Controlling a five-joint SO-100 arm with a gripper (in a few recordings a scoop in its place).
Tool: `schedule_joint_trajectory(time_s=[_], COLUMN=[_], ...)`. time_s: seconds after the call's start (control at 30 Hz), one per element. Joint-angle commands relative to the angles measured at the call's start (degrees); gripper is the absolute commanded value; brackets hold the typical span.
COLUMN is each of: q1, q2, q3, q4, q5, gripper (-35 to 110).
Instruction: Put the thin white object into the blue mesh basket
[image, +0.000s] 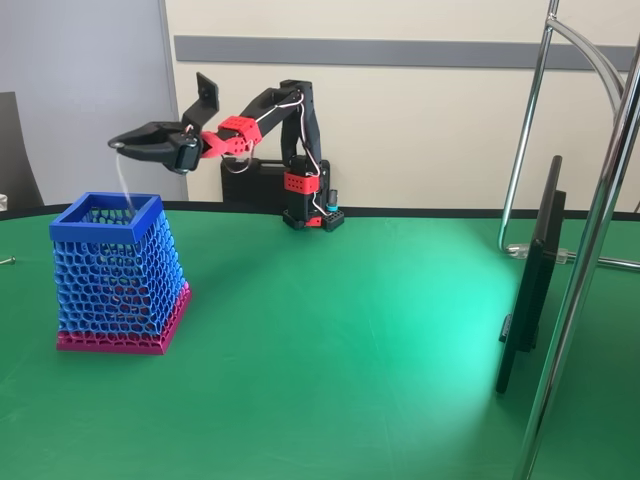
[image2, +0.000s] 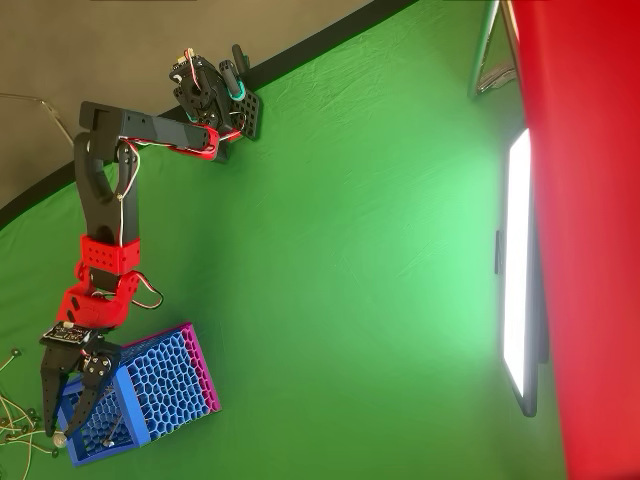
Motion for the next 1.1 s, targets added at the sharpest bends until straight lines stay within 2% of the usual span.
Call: schedule_joint_trajectory(time_s=[0.0,0.2,0.77,1.07], q1=[-0.8,-1.6,-8.6,-17.8], q2=[5.6,12.8,28.2,40.9], q3=[3.4,17.2,40.6,51.2], q4=[-2.5,-5.9,-11.5,-11.5], q5=[1.4,3.1,10.5,24.1], gripper=[14,13,12,8])
